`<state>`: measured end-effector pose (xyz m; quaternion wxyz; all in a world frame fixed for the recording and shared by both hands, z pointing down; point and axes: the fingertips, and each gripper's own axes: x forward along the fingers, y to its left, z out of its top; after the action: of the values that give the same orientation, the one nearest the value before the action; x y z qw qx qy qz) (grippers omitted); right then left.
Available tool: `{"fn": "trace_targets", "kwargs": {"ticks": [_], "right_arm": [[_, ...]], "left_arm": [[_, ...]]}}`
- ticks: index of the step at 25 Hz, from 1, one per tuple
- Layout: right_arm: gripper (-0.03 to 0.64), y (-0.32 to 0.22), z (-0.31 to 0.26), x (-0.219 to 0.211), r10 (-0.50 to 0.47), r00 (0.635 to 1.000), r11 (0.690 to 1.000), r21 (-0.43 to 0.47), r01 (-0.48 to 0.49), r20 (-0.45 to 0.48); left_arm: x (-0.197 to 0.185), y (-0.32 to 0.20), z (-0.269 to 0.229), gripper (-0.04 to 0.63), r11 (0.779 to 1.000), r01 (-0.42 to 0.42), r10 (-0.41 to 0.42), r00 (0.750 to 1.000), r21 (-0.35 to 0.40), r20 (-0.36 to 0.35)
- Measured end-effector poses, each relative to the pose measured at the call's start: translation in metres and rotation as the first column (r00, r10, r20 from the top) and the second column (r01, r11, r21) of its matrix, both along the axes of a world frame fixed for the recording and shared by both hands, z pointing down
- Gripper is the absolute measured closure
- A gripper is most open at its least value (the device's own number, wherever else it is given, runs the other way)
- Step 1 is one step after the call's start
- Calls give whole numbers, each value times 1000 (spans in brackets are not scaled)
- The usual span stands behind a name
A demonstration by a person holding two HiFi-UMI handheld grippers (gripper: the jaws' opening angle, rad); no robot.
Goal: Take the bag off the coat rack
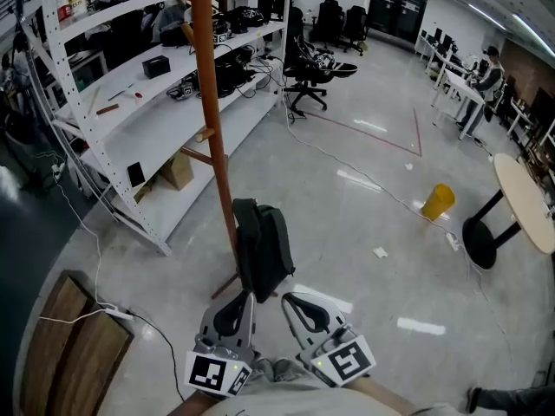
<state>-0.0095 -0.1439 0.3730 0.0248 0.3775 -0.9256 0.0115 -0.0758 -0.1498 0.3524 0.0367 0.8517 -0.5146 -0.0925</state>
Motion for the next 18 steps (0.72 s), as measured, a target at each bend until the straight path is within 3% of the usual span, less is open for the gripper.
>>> {"fn": "trace_targets", "kwargs": {"ticks": [11,18], "right_arm": [[595,-23,-17,-7,-86,996,996,-13,86,11],[595,-50,11,-18,-156,988,988,-7,156,-18]], "left_arm": [[1,-17,-6,577,998,61,-62,997,-33,-35],[-13,-24,23,577,989,80,-87,995,-122,-57]]}}
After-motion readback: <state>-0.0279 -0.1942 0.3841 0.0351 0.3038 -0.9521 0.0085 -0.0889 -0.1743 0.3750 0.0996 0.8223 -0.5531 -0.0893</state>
